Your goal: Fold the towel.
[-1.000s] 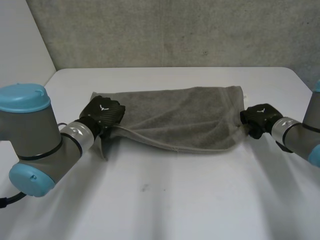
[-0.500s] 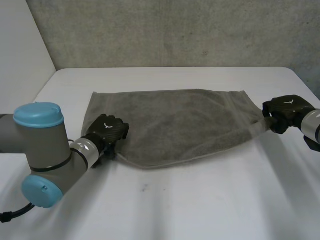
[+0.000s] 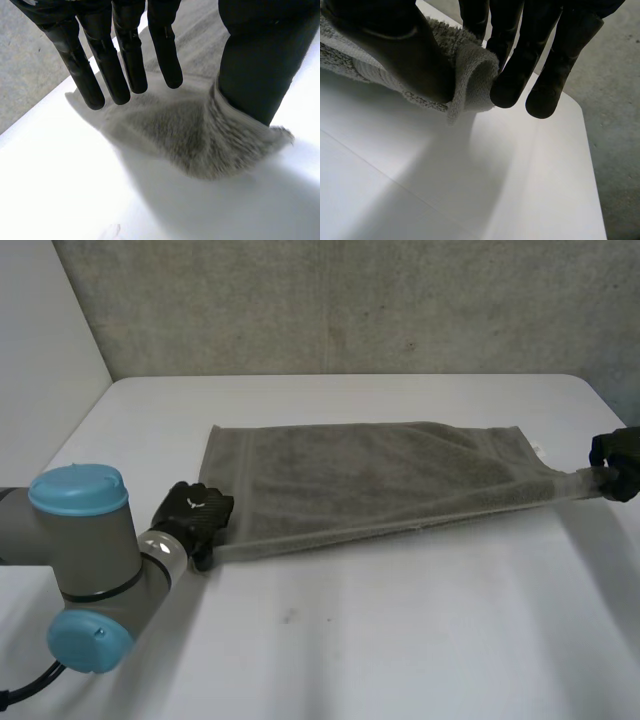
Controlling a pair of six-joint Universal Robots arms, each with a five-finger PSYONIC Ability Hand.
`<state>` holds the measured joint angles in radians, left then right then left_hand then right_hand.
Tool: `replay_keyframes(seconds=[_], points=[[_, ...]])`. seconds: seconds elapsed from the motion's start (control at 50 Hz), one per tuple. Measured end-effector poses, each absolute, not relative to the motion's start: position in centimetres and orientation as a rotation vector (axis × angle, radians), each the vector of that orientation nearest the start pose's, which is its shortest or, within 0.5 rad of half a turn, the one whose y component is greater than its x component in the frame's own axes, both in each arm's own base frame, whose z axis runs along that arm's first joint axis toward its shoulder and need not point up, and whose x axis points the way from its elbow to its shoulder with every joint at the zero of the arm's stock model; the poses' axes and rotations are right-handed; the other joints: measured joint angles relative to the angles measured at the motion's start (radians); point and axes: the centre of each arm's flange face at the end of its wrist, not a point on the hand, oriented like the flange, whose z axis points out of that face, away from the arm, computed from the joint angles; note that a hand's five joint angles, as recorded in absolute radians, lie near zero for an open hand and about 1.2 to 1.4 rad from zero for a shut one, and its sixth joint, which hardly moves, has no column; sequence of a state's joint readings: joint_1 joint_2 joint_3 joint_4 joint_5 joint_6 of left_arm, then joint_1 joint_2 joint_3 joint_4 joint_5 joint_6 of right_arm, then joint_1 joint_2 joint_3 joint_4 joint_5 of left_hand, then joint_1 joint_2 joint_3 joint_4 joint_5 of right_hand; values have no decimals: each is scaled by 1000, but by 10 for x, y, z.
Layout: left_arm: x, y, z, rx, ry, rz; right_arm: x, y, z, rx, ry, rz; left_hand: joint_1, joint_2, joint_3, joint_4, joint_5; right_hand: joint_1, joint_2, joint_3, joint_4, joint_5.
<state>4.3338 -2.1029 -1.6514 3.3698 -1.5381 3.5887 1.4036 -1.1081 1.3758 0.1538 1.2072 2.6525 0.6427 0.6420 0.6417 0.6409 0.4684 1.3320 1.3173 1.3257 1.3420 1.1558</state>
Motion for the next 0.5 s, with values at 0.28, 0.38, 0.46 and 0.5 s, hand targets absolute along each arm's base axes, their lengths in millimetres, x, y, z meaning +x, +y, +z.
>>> replay_keyframes(seconds=[0.28, 0.38, 0.46, 0.5], points=[[-245, -262, 144, 1037, 2331, -1768, 98, -379, 197, -721, 2573, -1764, 491, 504, 502, 504, 492, 0, 0, 0, 0, 0], [-242, -256, 161, 1029, 2300, -1822, 99, -375, 195, -733, 2581, -1741, 537, 564, 563, 565, 547, 0, 0, 0, 0, 0], [-241, -251, 172, 1047, 2281, -1849, 101, -366, 197, -765, 2590, -1727, 541, 572, 571, 573, 554, 0, 0, 0, 0, 0], [-240, -248, 176, 1064, 2273, -1851, 101, -361, 199, -792, 2597, -1719, 541, 573, 572, 574, 558, 0, 0, 0, 0, 0]])
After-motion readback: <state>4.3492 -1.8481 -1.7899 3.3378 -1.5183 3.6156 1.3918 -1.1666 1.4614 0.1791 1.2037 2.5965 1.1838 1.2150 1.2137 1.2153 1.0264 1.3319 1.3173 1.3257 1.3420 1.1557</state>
